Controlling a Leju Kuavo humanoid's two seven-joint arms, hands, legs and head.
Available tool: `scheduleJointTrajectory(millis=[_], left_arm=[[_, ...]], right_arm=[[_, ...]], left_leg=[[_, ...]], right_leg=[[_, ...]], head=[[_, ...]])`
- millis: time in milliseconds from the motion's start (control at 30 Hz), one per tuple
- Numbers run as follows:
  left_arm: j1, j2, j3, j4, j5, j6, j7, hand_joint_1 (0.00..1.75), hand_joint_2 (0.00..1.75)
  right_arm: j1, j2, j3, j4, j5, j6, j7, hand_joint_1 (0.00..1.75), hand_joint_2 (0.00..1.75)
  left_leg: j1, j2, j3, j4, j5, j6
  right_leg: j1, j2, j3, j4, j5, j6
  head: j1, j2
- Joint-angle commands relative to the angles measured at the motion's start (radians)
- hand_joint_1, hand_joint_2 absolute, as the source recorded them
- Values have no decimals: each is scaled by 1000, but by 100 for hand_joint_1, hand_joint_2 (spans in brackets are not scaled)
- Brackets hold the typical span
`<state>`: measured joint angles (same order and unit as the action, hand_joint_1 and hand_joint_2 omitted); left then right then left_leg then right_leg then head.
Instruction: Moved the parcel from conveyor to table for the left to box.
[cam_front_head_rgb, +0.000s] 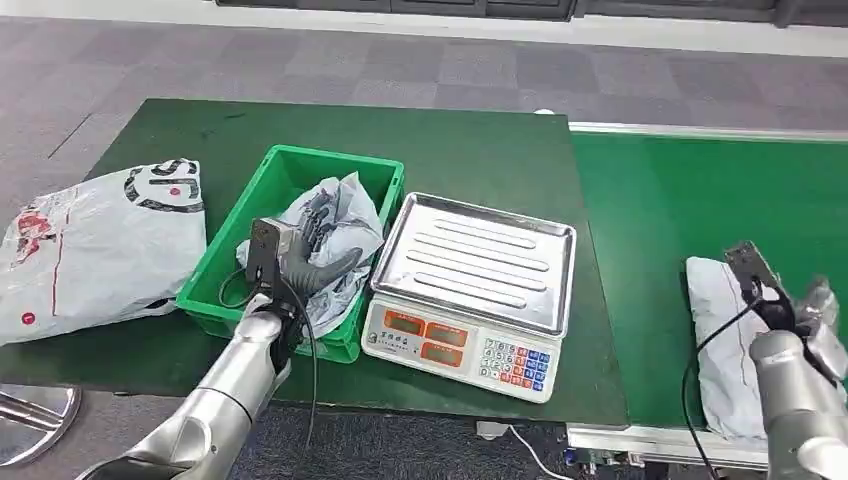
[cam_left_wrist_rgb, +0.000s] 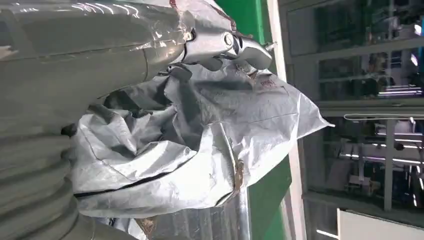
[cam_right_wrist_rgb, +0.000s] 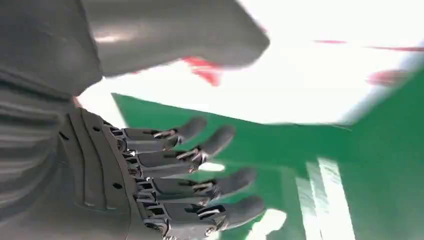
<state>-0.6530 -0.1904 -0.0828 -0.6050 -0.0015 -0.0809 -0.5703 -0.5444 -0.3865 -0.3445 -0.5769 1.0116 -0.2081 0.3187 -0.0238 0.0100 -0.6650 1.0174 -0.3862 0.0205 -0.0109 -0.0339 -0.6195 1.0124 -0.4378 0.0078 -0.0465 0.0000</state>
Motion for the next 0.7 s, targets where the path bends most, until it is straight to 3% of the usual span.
scheduleJointTrajectory(millis=[33,133,200,333,500,633,667,700], left_arm=[[-63,-12,7,105,-7,-5,7,0,175],[-62,-11,7,106,-6,-6,6,0,175],[-62,-4,6,106,-4,-1,4,0,175],[-52,15,13,98,-2,10,-3,0,175],[-44,23,16,92,-3,18,-6,0,175],[-27,37,22,72,-4,34,-10,0,175],[-24,39,23,68,-4,35,-10,0,175],[-20,41,24,63,-4,37,-10,0,175]], right_arm=[[38,-41,56,222,71,162,79,0,175],[32,-40,58,218,76,171,84,0,175],[27,-28,71,232,83,297,69,0,175],[-17,18,92,264,78,396,22,0,175],[-36,31,113,272,79,450,-12,0,175],[-84,79,138,279,76,461,-26,0,175],[-93,86,146,278,80,459,-30,42,175],[-100,93,148,277,78,451,-33,175,175]], left_leg=[[3,-2,2,0,-1,-3],[2,0,2,0,-1,-3],[2,0,2,0,-1,-4],[3,4,3,0,-2,-4],[2,4,1,0,-1,-2],[3,9,4,-1,-2,-4],[3,12,5,-2,-2,-5],[4,14,5,-2,-2,-5]], right_leg=[[2,0,4,-2,-1,-1],[1,3,3,-1,0,-1],[1,4,2,-1,0,-1],[2,7,3,-2,1,-1],[2,6,1,-1,1,-1],[2,13,3,-3,3,-1],[3,17,3,-4,4,-2],[3,19,3,-4,5,-2]], head=[[0,0],[0,0],[0,0],[0,0],[0,0],[0,0],[0,0],[0,0]])
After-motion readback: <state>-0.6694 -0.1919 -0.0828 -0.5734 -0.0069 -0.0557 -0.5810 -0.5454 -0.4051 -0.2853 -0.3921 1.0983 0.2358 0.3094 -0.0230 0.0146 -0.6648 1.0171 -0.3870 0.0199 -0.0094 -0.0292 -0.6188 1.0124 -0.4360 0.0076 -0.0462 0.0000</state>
